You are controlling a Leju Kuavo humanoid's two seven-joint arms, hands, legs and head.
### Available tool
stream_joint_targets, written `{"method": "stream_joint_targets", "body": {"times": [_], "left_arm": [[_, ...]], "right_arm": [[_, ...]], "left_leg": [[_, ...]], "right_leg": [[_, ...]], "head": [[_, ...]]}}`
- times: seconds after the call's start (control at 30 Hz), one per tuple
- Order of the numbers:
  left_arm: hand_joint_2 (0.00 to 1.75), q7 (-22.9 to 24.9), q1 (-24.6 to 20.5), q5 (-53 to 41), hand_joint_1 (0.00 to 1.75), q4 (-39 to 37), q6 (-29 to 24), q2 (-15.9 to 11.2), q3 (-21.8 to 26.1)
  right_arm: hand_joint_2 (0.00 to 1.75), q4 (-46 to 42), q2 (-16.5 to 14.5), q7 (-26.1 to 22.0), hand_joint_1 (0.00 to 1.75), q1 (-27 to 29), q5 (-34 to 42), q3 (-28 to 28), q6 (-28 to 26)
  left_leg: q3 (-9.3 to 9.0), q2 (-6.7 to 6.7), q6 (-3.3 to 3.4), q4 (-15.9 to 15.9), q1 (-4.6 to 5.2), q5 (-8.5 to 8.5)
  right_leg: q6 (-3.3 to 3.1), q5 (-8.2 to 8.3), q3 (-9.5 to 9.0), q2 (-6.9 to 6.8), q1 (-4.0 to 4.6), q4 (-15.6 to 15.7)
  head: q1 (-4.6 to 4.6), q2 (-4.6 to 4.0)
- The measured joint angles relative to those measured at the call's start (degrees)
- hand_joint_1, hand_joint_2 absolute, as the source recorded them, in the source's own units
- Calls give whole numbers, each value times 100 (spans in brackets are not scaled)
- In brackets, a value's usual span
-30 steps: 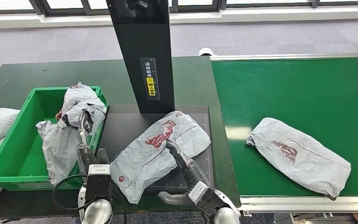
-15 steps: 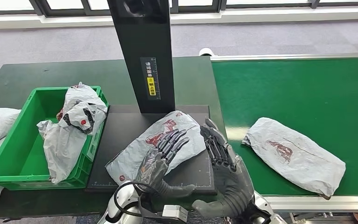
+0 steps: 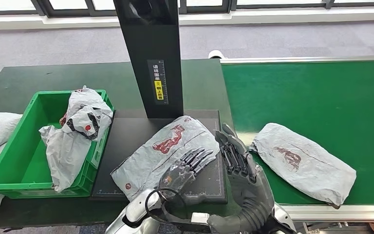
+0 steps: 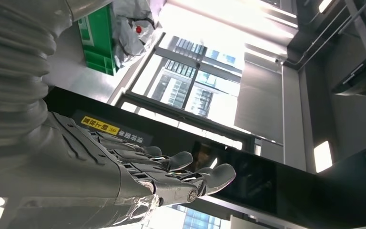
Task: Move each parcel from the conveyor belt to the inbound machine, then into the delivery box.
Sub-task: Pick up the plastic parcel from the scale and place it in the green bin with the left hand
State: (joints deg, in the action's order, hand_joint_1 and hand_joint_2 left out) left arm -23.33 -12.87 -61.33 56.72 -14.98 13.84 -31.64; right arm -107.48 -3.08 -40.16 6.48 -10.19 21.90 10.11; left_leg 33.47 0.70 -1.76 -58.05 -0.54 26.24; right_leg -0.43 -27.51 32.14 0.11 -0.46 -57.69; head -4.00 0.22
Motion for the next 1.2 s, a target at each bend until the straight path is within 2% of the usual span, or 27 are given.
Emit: {"method": "stream_joint_targets", "body": {"times": [0.2,0.33,0.73,0.9,1.07,1.17,1.2], "left_arm": [[175,622,-306,-398,0,-807,-336,74,-1],[175,981,-455,-397,0,-1088,-690,113,34],[175,1548,-558,-436,0,-1245,-1049,139,342],[175,1639,-559,-486,0,-1246,-1080,140,447],[175,2197,-558,-927,0,-1254,-1105,136,546],[175,2435,-565,-1284,67,-1311,-821,130,580],[175,2495,-576,-1401,110,-1347,-699,129,586]], "right_arm": [[175,-58,34,1,0,17,-5,0,-52],[175,-89,49,1,0,47,-49,2,-112],[175,-113,73,1,0,62,-78,13,-165],[175,-113,81,1,0,62,-95,15,-167],[175,-113,81,1,0,57,-120,17,-167],[175,-112,81,1,0,46,-127,18,-167],[175,-111,82,1,0,41,-128,19,-166]], "left_leg": [[0,0,2,0,0,-2],[2,-1,3,0,0,-3],[4,-2,4,0,0,-4],[4,-3,5,0,0,-4],[6,-4,5,0,0,-4],[7,-7,5,0,0,-4],[7,-9,5,0,0,-4]], "right_leg": [[1,1,0,0,0,0],[2,2,-1,-1,0,0],[2,2,0,-1,1,0],[2,2,-1,-1,1,0],[3,2,-1,-2,1,0],[3,2,-2,-4,1,0],[3,2,-3,-7,1,0]], "head": [[0,2],[0,0],[0,1],[0,0],[0,1],[0,-1],[0,0]]}}
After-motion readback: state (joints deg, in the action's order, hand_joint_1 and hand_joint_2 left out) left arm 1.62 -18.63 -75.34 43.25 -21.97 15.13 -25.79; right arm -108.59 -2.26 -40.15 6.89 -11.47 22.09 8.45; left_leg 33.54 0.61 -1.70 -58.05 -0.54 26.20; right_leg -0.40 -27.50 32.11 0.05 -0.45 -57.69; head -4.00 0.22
